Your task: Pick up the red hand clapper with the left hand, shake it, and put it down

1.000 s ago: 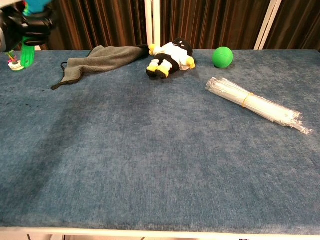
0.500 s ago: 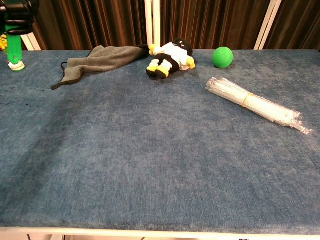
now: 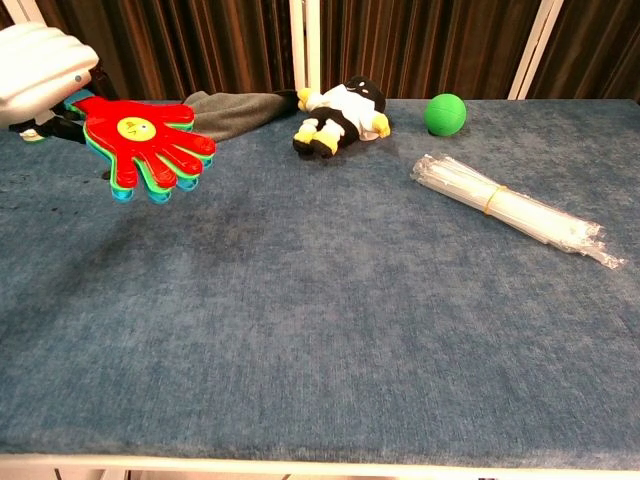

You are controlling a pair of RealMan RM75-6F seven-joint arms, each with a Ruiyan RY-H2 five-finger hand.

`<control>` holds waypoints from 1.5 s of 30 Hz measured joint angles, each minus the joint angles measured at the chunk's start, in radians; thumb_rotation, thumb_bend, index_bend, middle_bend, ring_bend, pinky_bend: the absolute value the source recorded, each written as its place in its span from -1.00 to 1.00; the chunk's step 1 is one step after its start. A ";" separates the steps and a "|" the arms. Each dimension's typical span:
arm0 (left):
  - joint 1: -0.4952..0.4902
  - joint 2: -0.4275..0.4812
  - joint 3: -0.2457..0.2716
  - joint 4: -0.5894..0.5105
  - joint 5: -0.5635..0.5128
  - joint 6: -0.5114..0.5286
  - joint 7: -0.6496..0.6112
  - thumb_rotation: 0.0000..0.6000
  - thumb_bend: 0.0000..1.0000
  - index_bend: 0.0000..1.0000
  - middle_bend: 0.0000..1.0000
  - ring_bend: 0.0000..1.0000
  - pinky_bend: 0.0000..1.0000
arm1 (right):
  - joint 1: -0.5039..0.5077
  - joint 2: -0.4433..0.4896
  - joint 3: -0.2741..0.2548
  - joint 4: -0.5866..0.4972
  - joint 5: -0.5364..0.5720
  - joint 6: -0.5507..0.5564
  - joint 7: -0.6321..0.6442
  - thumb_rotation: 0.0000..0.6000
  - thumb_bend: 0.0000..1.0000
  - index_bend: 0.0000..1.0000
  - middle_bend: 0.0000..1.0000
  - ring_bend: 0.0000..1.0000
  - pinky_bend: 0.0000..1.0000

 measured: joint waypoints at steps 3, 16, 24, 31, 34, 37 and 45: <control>0.011 0.005 -0.050 -0.090 -0.103 -0.037 -0.091 1.00 0.33 1.00 1.00 1.00 1.00 | 0.002 -0.002 -0.001 0.002 0.000 -0.005 0.001 1.00 -0.54 -1.00 -1.00 -1.00 -1.00; 0.100 0.157 -0.459 -0.762 -1.056 -0.342 -0.479 1.00 0.33 1.00 1.00 1.00 1.00 | 0.002 -0.006 -0.003 0.004 0.000 -0.006 -0.001 1.00 -0.53 -1.00 -1.00 -1.00 -1.00; 0.124 0.186 -0.470 -0.836 -1.086 -0.373 -0.494 1.00 0.34 1.00 1.00 1.00 1.00 | 0.002 -0.009 -0.005 0.002 0.000 -0.010 -0.005 1.00 -0.53 -1.00 -1.00 -1.00 -1.00; 0.102 0.154 -0.305 -0.661 -0.539 -0.238 -0.333 1.00 0.32 1.00 1.00 1.00 1.00 | 0.003 -0.009 -0.007 0.005 0.003 -0.016 -0.003 1.00 -0.53 -1.00 -1.00 -1.00 -1.00; 0.073 0.134 -0.200 -0.502 -0.227 -0.170 -0.202 1.00 0.29 1.00 1.00 1.00 1.00 | 0.002 -0.008 -0.007 0.006 0.006 -0.017 -0.001 1.00 -0.53 -1.00 -1.00 -1.00 -1.00; 0.044 0.109 -0.092 -0.335 0.036 -0.114 -0.081 1.00 0.28 1.00 1.00 1.00 1.00 | 0.001 -0.008 -0.006 0.009 0.009 -0.018 0.002 1.00 -0.53 -1.00 -1.00 -1.00 -1.00; -0.004 0.063 0.050 -0.148 0.258 -0.036 0.019 1.00 0.28 1.00 1.00 1.00 1.00 | 0.001 -0.003 -0.006 0.012 0.021 -0.029 0.001 1.00 -0.52 -1.00 -1.00 -1.00 -1.00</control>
